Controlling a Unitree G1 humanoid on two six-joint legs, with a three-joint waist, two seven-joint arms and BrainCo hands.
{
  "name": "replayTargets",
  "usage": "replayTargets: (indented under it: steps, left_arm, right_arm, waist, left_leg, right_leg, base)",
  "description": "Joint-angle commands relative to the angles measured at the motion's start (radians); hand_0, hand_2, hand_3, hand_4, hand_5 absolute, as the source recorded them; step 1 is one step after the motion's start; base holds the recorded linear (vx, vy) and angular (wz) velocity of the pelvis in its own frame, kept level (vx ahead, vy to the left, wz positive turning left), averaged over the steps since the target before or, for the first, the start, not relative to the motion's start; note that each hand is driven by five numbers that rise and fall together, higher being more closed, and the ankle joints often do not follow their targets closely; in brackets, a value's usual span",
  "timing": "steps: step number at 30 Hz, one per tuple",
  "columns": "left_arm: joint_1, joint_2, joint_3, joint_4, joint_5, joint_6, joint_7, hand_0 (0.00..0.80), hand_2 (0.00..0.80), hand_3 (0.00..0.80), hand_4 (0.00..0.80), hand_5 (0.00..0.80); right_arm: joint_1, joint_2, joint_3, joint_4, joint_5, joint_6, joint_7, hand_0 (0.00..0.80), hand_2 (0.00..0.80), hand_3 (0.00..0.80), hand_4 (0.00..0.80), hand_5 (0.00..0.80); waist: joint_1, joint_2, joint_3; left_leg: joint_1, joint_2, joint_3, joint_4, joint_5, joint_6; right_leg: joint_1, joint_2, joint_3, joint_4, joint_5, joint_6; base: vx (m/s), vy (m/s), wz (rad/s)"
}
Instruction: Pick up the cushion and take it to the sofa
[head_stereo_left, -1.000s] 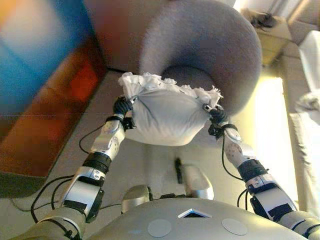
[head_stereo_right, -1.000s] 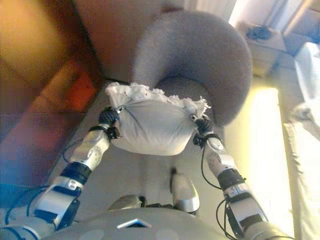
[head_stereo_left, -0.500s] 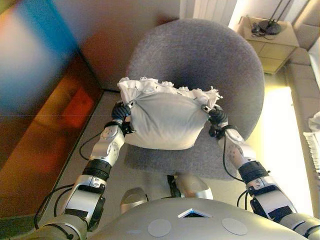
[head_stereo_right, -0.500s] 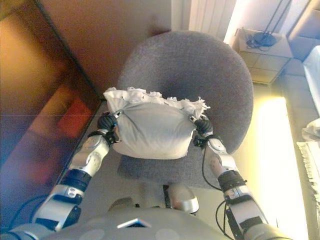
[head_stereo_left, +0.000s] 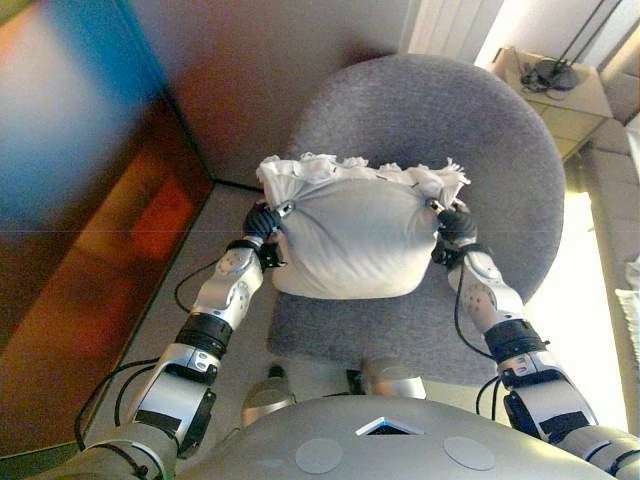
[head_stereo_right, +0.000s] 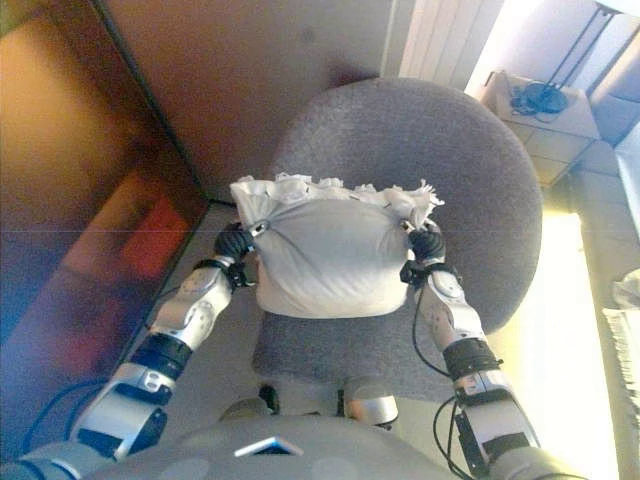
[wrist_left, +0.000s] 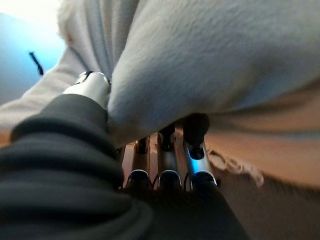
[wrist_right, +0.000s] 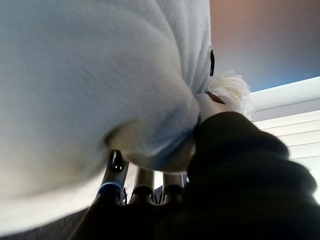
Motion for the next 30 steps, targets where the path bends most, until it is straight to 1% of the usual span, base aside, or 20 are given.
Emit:
replayTargets:
  steps: [1, 3, 8, 13, 17, 19, 22, 24, 28, 30]
  left_arm:
    - [-0.127, 0.022, 0.0, -0.018, 0.033, -0.083, 0.033, 0.8, 0.8, 0.8, 0.8, 0.8]
    - [-0.132, 0.023, -0.007, -0.017, 0.033, -0.074, 0.041, 0.8, 0.8, 0.8, 0.8, 0.8]
    - [-0.14, 0.022, -0.023, -0.026, 0.041, -0.026, 0.002, 0.8, 0.8, 0.8, 0.8, 0.8]
    - [-0.119, 0.018, -0.047, -0.08, 0.011, 0.01, -0.027, 0.8, 0.8, 0.8, 0.8, 0.8]
    - [-0.134, 0.009, -0.091, -0.103, 0.019, 0.046, -0.022, 0.8, 0.8, 0.8, 0.8, 0.8]
    - [-0.15, -0.002, -0.124, -0.079, 0.041, 0.076, -0.006, 0.8, 0.8, 0.8, 0.8, 0.8]
    - [-0.157, -0.012, -0.159, -0.055, 0.02, 0.089, 0.006, 0.8, 0.8, 0.8, 0.8, 0.8]
    - [-0.159, -0.016, -0.173, -0.064, -0.005, 0.087, 0.007, 0.8, 0.8, 0.8, 0.8, 0.8]
    - [-0.195, -0.028, -0.203, -0.113, -0.085, 0.122, 0.023, 0.8, 0.8, 0.8, 0.8, 0.8]
    - [-0.21, -0.039, -0.217, -0.133, -0.101, 0.132, 0.033, 0.8, 0.8, 0.8, 0.8, 0.8]
  right_arm:
    - [-0.113, 0.021, 0.014, 0.001, -0.009, -0.042, -0.012, 0.8, 0.8, 0.8, 0.8, 0.8]
    - [-0.117, 0.021, 0.013, 0.001, -0.01, -0.041, -0.03, 0.8, 0.8, 0.8, 0.8, 0.8]
    - [-0.12, 0.022, -0.012, 0.005, -0.002, -0.054, -0.079, 0.8, 0.8, 0.8, 0.8, 0.8]
    - [-0.094, 0.002, -0.052, -0.01, -0.033, -0.032, -0.108, 0.8, 0.8, 0.8, 0.8, 0.8]
    - [-0.099, -0.038, -0.083, 0.041, -0.039, 0.003, -0.097, 0.8, 0.8, 0.8, 0.8, 0.8]
    - [-0.116, -0.057, -0.093, 0.085, -0.004, 0.018, -0.085, 0.8, 0.8, 0.8, 0.8, 0.8]
    - [-0.129, -0.092, -0.111, 0.119, 0.015, 0.039, -0.072, 0.8, 0.8, 0.8, 0.8, 0.8]
    - [-0.124, -0.105, -0.119, 0.125, 0.011, 0.031, -0.067, 0.8, 0.8, 0.8, 0.8, 0.8]
    - [-0.146, -0.145, -0.142, 0.155, 0.004, 0.007, -0.07, 0.8, 0.8, 0.8, 0.8, 0.8]
    - [-0.162, -0.168, -0.151, 0.166, 0.015, 0.006, -0.073, 0.8, 0.8, 0.8, 0.8, 0.8]
  waist:
    - [0.049, -0.016, -0.018]
    - [0.056, -0.023, -0.015]
    - [0.071, -0.037, -0.003]
    - [0.074, -0.042, 0.003]
    - [0.078, -0.056, 0.01]
    - [0.077, -0.064, 0.014]
    - [0.076, -0.08, 0.012]
    - [0.074, -0.087, 0.017]
    - [0.072, -0.103, 0.035]
    - [0.069, -0.111, 0.042]
  left_leg:
    - [0.021, 0.052, 0.026, 0.104, -0.075, -0.009]
    - [0.019, 0.052, 0.026, 0.11, -0.08, -0.006]
    - [0.004, 0.064, 0.027, 0.131, -0.086, -0.006]
    - [0.007, 0.072, 0.04, 0.135, -0.09, -0.003]
    - [-0.003, 0.086, 0.049, 0.15, -0.096, -0.001]
    - [-0.003, 0.095, 0.053, 0.155, -0.096, -0.002]
    - [0.001, 0.103, 0.064, 0.16, -0.1, -0.002]
    - [-0.008, 0.107, 0.067, 0.174, -0.104, -0.002]
    - [-0.037, 0.117, 0.067, 0.204, -0.111, -0.003]
    - [-0.048, 0.12, 0.066, 0.218, -0.116, -0.004]
  right_leg:
    - [-0.067, -0.051, 0.061, 0.047, 0.045, 0.081]
    - [-0.063, -0.052, 0.056, 0.046, 0.042, 0.082]
    - [-0.059, -0.055, 0.046, 0.054, 0.034, 0.084]
    - [-0.049, -0.052, 0.044, 0.052, 0.03, 0.087]
    - [-0.048, -0.045, 0.042, 0.055, 0.032, 0.093]
    - [-0.045, -0.042, 0.041, 0.055, 0.036, 0.096]
    - [-0.036, -0.037, 0.044, 0.051, 0.039, 0.101]
    - [-0.041, -0.036, 0.046, 0.054, 0.042, 0.101]
    - [-0.053, -0.033, 0.044, 0.055, 0.051, 0.102]
    - [-0.055, -0.032, 0.045, 0.056, 0.053, 0.103]
  base:
    - [0.054, -0.034, 0.09]
    - [0.059, -0.046, 0.02]
    - [0.033, -0.048, 0.08]
    - [0.037, -0.04, 0.07]
    - [0.01, -0.1, 0.03]
    - [0.026, -0.129, 0.03]
    - [0.065, -0.132, 0.06]
    - [0.026, -0.099, -0.01]
    - [-0.007, -0.092, -0.02]
    - [0.019, -0.072, 0.0]
